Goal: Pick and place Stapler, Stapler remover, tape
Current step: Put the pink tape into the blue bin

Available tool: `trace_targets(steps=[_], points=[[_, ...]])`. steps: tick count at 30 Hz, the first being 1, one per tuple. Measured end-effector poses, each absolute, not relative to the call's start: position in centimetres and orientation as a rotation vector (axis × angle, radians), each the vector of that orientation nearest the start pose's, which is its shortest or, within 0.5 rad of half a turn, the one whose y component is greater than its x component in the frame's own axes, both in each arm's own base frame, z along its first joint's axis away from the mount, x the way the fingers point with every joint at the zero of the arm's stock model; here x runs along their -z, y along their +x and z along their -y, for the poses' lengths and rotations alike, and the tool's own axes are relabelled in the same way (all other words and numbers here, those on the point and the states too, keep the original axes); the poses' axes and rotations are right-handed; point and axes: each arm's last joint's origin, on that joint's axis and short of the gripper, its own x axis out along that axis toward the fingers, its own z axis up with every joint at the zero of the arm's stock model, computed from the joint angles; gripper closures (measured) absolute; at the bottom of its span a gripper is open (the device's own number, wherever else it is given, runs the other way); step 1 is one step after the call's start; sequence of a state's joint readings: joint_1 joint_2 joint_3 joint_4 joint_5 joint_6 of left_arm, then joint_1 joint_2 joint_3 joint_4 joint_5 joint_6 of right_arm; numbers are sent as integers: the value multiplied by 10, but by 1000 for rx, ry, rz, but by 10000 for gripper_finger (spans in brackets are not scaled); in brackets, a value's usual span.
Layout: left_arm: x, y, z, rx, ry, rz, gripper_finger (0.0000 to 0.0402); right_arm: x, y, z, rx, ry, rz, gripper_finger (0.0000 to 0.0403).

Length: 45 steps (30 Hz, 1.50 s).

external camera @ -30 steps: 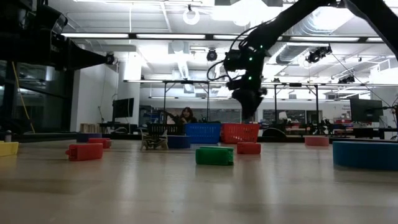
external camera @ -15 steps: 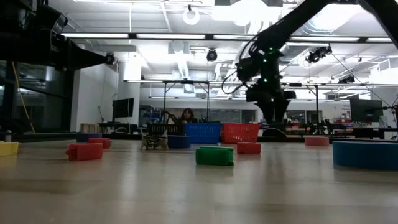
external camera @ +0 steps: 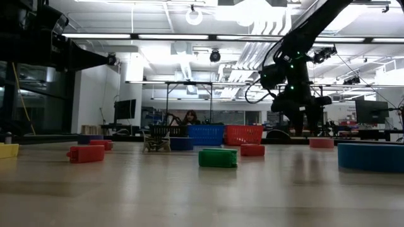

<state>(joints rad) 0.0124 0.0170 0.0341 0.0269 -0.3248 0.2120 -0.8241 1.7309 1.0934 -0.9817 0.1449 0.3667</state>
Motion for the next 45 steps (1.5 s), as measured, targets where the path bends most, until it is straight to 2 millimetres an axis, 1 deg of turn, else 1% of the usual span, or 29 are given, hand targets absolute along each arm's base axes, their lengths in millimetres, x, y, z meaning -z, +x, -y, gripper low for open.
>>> trace_targets(steps=[8, 14, 17, 20, 24, 37, 41, 45], points=[[-176, 95, -10, -341, 203, 8, 399, -155, 187, 211, 1059, 852, -1446, 160], [-176, 95, -10, -341, 203, 8, 399, -149, 186, 210, 1060, 847, -1425, 160], [-176, 95, -10, -341, 203, 7, 399, -147, 185, 212, 1064, 846, -1412, 167], [-176, 95, -10, -341, 203, 8, 399, -144, 182, 212, 1064, 846, -1415, 185], [-176, 95, -10, -341, 203, 7, 399, -143, 181, 213, 1058, 831, -1419, 221], [-176, 95, -10, -341, 203, 8, 399, -144, 181, 215, 1021, 792, -1426, 367], [-176, 95, -10, -341, 203, 7, 399, -146, 182, 216, 1016, 793, -1406, 372], [-176, 95, -10, -341, 203, 8, 399, -160, 183, 214, 981, 817, -1308, 372]])
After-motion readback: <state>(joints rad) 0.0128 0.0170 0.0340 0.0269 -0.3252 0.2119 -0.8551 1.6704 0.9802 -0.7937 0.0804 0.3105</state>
